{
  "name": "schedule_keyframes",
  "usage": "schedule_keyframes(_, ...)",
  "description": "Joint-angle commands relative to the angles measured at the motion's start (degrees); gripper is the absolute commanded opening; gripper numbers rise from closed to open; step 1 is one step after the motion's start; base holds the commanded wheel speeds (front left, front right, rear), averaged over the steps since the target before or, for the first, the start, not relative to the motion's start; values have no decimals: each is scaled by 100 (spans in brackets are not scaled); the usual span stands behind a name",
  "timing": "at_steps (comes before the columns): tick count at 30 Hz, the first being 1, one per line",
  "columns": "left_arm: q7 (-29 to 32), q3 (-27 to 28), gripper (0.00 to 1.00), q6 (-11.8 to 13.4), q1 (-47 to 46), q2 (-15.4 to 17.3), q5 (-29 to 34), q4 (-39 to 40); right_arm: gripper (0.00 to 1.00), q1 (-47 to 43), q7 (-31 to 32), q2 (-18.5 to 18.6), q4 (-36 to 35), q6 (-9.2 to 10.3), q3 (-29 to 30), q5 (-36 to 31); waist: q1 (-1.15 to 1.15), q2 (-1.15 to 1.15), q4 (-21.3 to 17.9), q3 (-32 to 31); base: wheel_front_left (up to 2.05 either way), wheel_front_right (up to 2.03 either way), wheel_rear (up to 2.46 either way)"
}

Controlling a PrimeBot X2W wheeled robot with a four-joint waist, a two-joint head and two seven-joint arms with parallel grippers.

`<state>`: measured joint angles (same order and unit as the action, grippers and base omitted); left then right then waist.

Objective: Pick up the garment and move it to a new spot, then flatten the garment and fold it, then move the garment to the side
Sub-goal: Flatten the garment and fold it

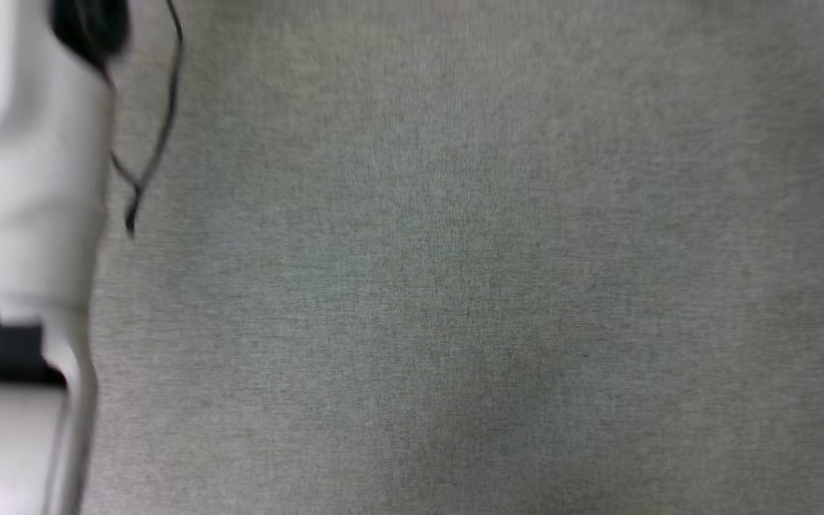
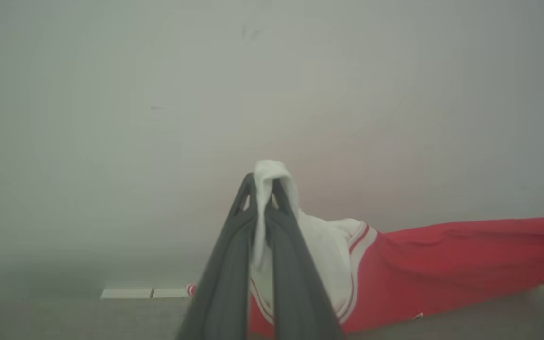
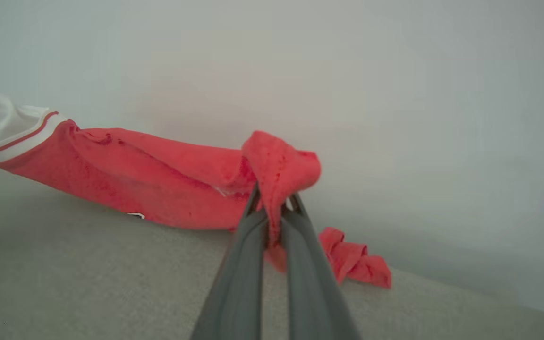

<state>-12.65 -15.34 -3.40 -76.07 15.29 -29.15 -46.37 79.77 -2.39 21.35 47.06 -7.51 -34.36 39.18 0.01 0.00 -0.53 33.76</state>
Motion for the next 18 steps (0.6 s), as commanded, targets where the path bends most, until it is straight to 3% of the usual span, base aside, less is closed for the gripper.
schedule_keyframes(1, -53, 16, 0, -23, 387, -26, -53, 54, 0, -321, -80, 47, -8, 4, -70, 66, -1, 0, 26, -466, 0, 0, 0)
schedule_keyframes(7, -181, 119, 0, 58, 2311, 44, -262, 538, 0, -1845, -378, 79, -89, 4, -341, 407, -1, 0, 13, -1339, 0, 0, 0)
schedule_keyframes(18, 48, 267, 0, 650, 5552, 315, -521, 2276, 0, -4130, -586, 84, -166, 4, -240, 525, -1, 0, 33, -2577, 0, 0, 0)
